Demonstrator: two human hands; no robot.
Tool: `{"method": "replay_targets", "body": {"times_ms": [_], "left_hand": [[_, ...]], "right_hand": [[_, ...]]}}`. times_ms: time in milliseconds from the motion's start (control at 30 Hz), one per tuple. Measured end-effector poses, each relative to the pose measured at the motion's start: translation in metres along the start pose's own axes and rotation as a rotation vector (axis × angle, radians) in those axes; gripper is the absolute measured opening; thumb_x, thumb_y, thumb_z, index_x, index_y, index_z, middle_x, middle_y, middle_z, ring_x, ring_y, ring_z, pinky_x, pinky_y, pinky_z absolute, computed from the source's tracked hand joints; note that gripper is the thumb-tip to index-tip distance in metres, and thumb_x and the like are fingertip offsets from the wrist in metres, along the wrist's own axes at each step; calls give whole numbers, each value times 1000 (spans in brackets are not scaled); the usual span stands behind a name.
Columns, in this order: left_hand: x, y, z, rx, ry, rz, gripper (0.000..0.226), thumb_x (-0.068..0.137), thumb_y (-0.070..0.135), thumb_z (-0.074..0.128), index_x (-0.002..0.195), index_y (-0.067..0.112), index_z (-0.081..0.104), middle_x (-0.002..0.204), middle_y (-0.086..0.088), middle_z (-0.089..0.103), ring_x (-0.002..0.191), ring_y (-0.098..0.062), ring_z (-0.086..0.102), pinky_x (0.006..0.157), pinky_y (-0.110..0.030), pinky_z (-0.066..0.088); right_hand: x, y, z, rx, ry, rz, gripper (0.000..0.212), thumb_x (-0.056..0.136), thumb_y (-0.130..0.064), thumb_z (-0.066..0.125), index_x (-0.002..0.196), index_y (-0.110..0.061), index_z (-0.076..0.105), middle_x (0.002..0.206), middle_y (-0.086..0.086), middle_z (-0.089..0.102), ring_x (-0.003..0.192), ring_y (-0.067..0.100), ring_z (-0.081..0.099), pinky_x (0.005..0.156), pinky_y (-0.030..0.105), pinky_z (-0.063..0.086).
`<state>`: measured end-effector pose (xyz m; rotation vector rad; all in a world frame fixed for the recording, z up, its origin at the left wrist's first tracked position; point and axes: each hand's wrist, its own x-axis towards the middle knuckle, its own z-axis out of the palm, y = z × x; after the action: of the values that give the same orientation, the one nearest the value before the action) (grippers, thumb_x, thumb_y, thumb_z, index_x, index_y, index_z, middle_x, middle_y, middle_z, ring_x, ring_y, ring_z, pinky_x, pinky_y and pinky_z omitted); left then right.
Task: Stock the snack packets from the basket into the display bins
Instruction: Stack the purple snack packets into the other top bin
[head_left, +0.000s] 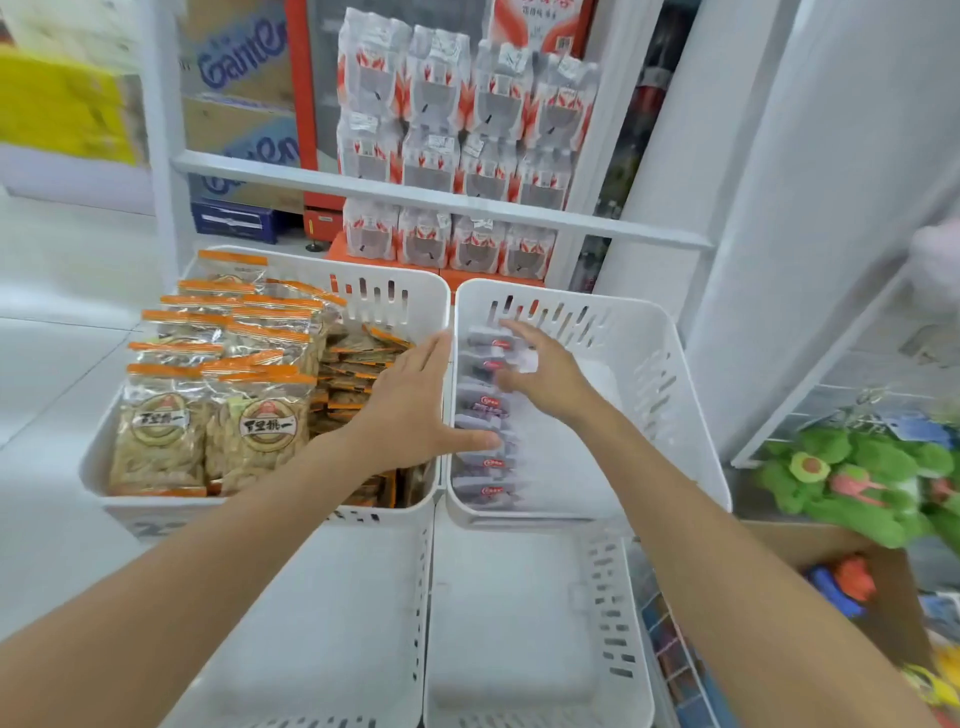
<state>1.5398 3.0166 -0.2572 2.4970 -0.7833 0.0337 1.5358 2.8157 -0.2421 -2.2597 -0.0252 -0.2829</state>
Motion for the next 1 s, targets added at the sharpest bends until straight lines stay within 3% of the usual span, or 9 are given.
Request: {"method": "replay_targets", "body": {"times_ms": [100,167,267,400,533,733,800,867,1000], "left_hand": [[-2,0,1,-87,4,28,127,65,81,65,156,27,-5,164,7,0,151,-15,2,123,-43,12],[-5,2,1,-137,8,53,124,69,71,70,156,26,-6,164,9,0,150,-12,2,120,-33,10],[-6,4,1,-176,33,79,121,70,64,74,156,27,-3,162,12,5,147,-8,6,114,-25,10],[-7,1,0,-168,-8,32,127,66,73,70,155,27,-8,164,12,-5,150,-9,-2,122,-34,9],[-8,3,-1,-162,-29,27,126,69,69,71,155,25,-11,164,11,-9,150,-9,-5,118,-29,6],[-9,4,-2,-168,-36,15,126,70,71,69,156,22,-9,164,8,-8,150,-10,-5,117,-27,5],[-12,9,-4,-158,-2,29,120,73,67,69,157,19,-2,165,5,0,151,-12,1,114,-24,7],[-22,15,-8,-127,67,17,108,79,62,68,156,17,8,164,1,11,150,-16,10,117,-28,12],[-60,20,-16,-75,245,-14,72,84,49,70,144,20,43,145,-3,47,134,-21,40,109,-36,33]], "right_hand": [[5,8,8,51,-166,86,66,91,-43,66,148,-34,33,156,-9,28,136,13,35,112,33,32],[7,15,9,6,-122,67,61,93,-44,62,147,-34,34,157,-9,29,140,17,34,115,40,30],[10,17,20,4,-10,63,62,91,-36,68,145,-33,37,153,-9,37,138,17,39,113,37,32],[16,6,17,2,-91,75,72,91,-31,69,150,-29,29,157,-5,29,140,17,34,103,25,30],[10,2,18,16,-54,131,77,90,-32,70,151,-30,23,158,-4,26,141,22,33,111,36,33],[1,-5,15,66,-93,106,85,89,-43,68,155,-39,13,164,-10,11,149,19,17,118,41,22],[-12,-11,12,25,-26,95,82,90,-43,66,155,-37,16,163,-8,14,149,19,19,119,43,20],[-34,-18,9,23,44,74,78,90,-40,68,153,-34,23,161,-7,22,144,18,29,119,42,28],[-101,-35,-1,-37,211,43,62,86,-30,73,141,-28,44,130,-5,51,102,13,55,91,30,49]]}}
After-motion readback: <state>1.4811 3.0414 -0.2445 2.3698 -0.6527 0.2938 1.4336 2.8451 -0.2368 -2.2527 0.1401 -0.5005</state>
